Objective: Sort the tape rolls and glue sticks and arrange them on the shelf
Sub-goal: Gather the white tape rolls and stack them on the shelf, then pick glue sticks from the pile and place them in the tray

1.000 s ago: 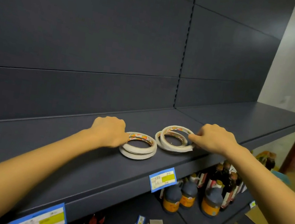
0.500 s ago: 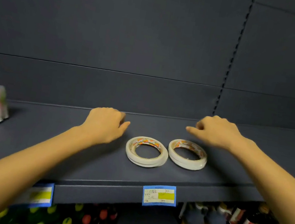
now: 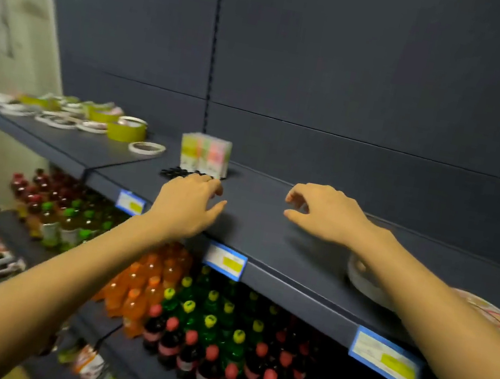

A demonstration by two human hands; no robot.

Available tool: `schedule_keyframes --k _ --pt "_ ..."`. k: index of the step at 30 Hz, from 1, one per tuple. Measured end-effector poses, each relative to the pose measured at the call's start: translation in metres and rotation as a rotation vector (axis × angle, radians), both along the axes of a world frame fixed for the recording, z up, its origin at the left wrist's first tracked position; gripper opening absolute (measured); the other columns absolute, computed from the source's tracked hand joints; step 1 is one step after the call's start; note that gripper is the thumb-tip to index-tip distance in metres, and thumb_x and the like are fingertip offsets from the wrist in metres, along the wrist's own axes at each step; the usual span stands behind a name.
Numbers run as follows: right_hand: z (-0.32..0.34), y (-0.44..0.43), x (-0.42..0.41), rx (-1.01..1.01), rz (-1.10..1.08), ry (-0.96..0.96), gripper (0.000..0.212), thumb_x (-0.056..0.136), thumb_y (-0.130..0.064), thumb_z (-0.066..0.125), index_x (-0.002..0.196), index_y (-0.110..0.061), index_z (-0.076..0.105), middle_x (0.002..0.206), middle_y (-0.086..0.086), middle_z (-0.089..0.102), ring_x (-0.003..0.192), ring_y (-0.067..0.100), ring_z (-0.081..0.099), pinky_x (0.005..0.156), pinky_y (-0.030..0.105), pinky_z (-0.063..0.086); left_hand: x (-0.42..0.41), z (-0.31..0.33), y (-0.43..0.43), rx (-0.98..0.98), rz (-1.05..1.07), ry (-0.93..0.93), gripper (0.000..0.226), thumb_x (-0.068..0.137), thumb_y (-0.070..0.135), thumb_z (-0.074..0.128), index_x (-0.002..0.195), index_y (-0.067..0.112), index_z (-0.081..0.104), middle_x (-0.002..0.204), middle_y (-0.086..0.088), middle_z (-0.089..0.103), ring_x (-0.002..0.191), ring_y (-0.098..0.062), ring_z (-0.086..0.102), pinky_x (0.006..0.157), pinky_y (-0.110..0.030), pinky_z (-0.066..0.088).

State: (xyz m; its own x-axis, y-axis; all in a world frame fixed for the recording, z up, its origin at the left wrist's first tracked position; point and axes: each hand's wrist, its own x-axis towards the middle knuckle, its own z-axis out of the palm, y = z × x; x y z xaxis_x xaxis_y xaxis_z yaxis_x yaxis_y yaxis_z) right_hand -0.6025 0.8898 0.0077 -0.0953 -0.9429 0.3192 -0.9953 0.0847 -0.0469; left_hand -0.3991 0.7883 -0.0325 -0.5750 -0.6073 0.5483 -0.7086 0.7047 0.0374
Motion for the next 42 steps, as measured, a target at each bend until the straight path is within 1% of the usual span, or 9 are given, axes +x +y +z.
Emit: schedule_keyframes --k 6,11,14,16,19,24,30,35,42 --pt "-0.008 -0.054 0.07 0.047 0.178 -0.012 0.028 0.092 -0.032 0.049 0.119 -0.025 0.054 0.118 -0.004 0.059 0.106 0.019 0.056 0.078 0.031 0.042 0.092 -0.002 -0.016 0.015 0.177 -0.033 0.035 0.093 0.04 0.046 0.116 0.016 0.056 0.117 -0.003 0.061 0.111 -0.023 0.054 0.086 -0.036 0.042" --pt "-0.008 -0.099 0.128 0.048 0.254 -0.013 0.03 0.093 -0.033 0.049 0.121 -0.025 0.054 0.119 -0.004 0.059 0.105 0.019 0.055 0.074 0.029 0.038 0.158 -0.002 -0.044 0.041 0.26 0.0 0.033 0.093 0.039 0.047 0.113 0.015 0.057 0.113 -0.004 0.062 0.106 -0.022 0.056 0.081 -0.036 0.045" --pt "-0.007 -0.129 0.163 0.065 0.281 -0.017 0.03 0.094 -0.032 0.049 0.121 -0.021 0.054 0.117 -0.001 0.059 0.103 0.018 0.054 0.076 0.03 0.044 0.195 -0.004 -0.068 0.052 0.266 0.012 0.028 0.092 0.038 0.048 0.105 0.014 0.057 0.107 -0.004 0.063 0.102 -0.022 0.057 0.076 -0.034 0.044" --pt "-0.008 -0.153 0.187 0.082 0.288 -0.043 0.03 0.094 -0.031 0.049 0.121 -0.019 0.054 0.117 0.001 0.059 0.104 0.019 0.055 0.084 0.036 0.049 0.22 -0.005 -0.086 0.056 0.253 0.012 0.029 0.093 0.038 0.048 0.107 0.015 0.058 0.108 -0.002 0.063 0.101 -0.02 0.057 0.076 -0.033 0.046" --pt "-0.01 -0.189 0.221 0.103 0.247 -0.077 0.029 0.094 -0.033 0.049 0.12 -0.021 0.055 0.118 0.0 0.059 0.106 0.021 0.056 0.09 0.04 0.048 0.256 -0.004 -0.115 0.059 0.228 0.011 0.032 0.093 0.039 0.047 0.111 0.017 0.058 0.11 -0.001 0.063 0.102 -0.019 0.057 0.078 -0.033 0.048" --pt "-0.014 -0.243 0.265 0.094 0.166 -0.152 0.027 0.093 -0.035 0.05 0.117 -0.027 0.055 0.114 -0.005 0.059 0.107 0.021 0.055 0.085 0.036 0.045 0.308 -0.001 -0.163 0.047 0.19 0.0 0.033 0.093 0.041 0.045 0.113 0.017 0.057 0.11 -0.001 0.062 0.102 -0.019 0.057 0.077 -0.032 0.046" --pt "-0.008 -0.294 0.288 0.054 0.086 -0.178 0.025 0.092 -0.034 0.05 0.116 -0.027 0.056 0.114 -0.005 0.061 0.106 0.02 0.055 0.078 0.031 0.04 0.329 0.001 -0.217 0.053 0.147 0.001 0.03 0.093 0.041 0.044 0.108 0.017 0.057 0.109 0.0 0.063 0.101 -0.016 0.056 0.074 -0.027 0.043" --pt "-0.004 -0.341 0.289 0.069 0.015 -0.154 0.027 0.093 -0.035 0.049 0.117 -0.025 0.056 0.12 -0.001 0.059 0.11 0.024 0.055 0.085 0.035 0.043 0.327 -0.003 -0.266 0.089 0.116 0.021 0.032 0.094 0.04 0.045 0.111 0.016 0.058 0.111 -0.001 0.063 0.103 -0.016 0.056 0.08 -0.031 0.048" --pt "-0.004 -0.434 0.278 0.007 -0.063 -0.196 0.033 0.092 -0.035 0.049 0.121 -0.02 0.055 0.122 0.008 0.059 0.11 0.031 0.055 0.086 0.038 0.044 0.32 -0.002 -0.355 0.05 0.108 0.031 0.03 0.093 0.042 0.045 0.107 0.019 0.059 0.109 0.001 0.063 0.1 -0.016 0.056 0.077 -0.029 0.044"
